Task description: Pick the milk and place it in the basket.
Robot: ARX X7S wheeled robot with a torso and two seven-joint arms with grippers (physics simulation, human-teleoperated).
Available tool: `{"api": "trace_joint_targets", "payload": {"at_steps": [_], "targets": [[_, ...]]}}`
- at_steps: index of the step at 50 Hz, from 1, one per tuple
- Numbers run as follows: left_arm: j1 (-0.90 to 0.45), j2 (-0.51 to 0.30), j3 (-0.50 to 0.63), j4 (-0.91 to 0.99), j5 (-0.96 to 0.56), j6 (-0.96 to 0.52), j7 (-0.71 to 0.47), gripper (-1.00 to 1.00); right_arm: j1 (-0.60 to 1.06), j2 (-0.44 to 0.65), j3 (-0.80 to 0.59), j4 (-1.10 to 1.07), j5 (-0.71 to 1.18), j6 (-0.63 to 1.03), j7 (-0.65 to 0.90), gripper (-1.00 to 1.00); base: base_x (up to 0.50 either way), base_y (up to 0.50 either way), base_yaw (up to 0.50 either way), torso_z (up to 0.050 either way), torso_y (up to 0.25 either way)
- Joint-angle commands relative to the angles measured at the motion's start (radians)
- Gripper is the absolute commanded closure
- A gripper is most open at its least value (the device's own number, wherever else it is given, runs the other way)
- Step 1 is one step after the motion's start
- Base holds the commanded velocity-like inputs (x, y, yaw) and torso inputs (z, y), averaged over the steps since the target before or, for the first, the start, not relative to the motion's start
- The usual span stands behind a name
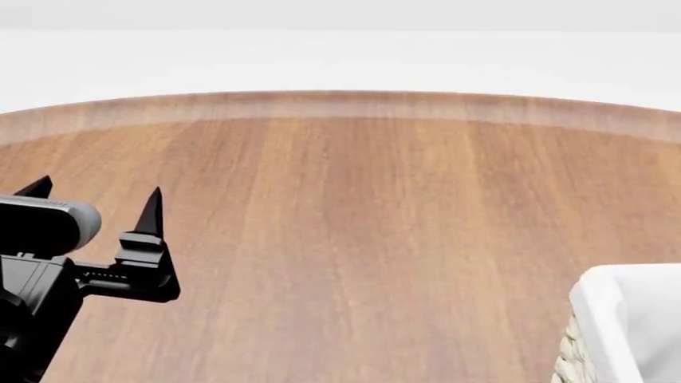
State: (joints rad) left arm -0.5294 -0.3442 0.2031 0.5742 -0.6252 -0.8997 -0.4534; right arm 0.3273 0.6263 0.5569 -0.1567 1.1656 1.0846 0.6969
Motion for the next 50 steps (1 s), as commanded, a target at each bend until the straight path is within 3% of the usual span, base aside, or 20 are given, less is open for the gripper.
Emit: {"api": "trace_joint_targets", "payload": {"at_steps": [1,18,27,31,32,34,44,50], "targets": [[0.007,0.016,-0.015,0.002,0.021,0.005,0.023,-1.0,-0.003,-0.014,0.013,-0.011,-0.015,-0.043,-0.069,-1.0,0.0,0.0,0.0,0.0,0.0],[0.009,0.013,-0.01,-0.006,0.018,0.014,0.021,-1.0,0.013,-0.003,0.017,-0.054,0.014,-0.028,-0.041,-1.0,0.0,0.0,0.0,0.0,0.0],[0.006,0.011,-0.009,-0.002,0.014,0.01,0.015,-1.0,0.304,0.06,-0.117,-0.267,0.275,0.171,0.245,-1.0,0.0,0.0,0.0,0.0,0.0],[0.006,0.01,-0.008,-0.002,0.012,0.011,0.014,-1.0,0.305,0.061,-0.118,-0.267,0.279,0.17,0.249,-1.0,0.0,0.0,0.0,0.0,0.0],[0.003,0.011,-0.011,0.005,0.006,0.005,0.011,-1.0,0.414,0.055,-0.213,-0.305,0.338,0.22,0.331,-1.0,0.0,0.0,0.0,0.0,0.0],[0.003,0.011,-0.01,0.008,0.004,0.004,0.01,-1.0,0.444,0.043,-0.247,-0.312,0.351,0.23,0.35,-1.0,0.0,0.0,0.0,0.0,0.0],[0.003,0.011,-0.011,0.013,-0.004,0.003,0.005,-1.0,0.481,-0.017,-0.393,-0.351,0.214,0.204,0.265,-1.0,0.0,0.0,0.0,0.0,0.0],[0.018,0.016,0.007,-0.002,0.018,0.037,0.008,-1.0,0.388,-0.076,-0.513,-0.381,0.01,0.063,0.079,-1.0,0.0,0.0,0.0,0.0,0.0]]}}
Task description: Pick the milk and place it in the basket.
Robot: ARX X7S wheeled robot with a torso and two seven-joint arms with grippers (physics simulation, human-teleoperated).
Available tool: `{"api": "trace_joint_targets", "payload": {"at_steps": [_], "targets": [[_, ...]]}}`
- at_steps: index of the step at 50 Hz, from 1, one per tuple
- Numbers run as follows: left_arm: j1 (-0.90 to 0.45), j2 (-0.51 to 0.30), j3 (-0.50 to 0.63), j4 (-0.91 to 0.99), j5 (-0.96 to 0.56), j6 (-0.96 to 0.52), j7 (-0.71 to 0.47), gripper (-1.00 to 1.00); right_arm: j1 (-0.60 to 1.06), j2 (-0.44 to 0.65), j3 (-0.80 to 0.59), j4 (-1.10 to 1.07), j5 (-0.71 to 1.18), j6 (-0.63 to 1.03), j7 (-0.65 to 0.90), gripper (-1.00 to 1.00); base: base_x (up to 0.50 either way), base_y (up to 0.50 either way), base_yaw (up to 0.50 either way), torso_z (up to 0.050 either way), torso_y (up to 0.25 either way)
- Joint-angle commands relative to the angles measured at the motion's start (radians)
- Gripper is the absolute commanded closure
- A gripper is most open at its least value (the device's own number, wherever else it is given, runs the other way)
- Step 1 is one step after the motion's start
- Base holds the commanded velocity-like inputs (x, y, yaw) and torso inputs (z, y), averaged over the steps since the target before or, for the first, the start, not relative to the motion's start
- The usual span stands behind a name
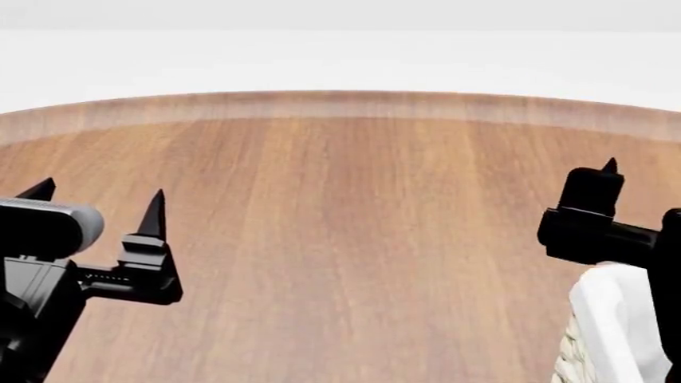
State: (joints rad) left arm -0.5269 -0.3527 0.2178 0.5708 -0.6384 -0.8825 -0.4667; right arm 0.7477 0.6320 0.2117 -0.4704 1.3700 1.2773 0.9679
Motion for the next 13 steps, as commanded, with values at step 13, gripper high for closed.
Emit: {"api": "trace_joint_targets", "payload": {"at_steps": [13], "targets": [[0.023,0.025,-0.01,0.01,0.024,0.03,0.017,-1.0,-0.09,-0.137,-0.328,-0.113,-0.389,-0.275,-0.293,-1.0,0.0,0.0,0.0,0.0,0.0]]}}
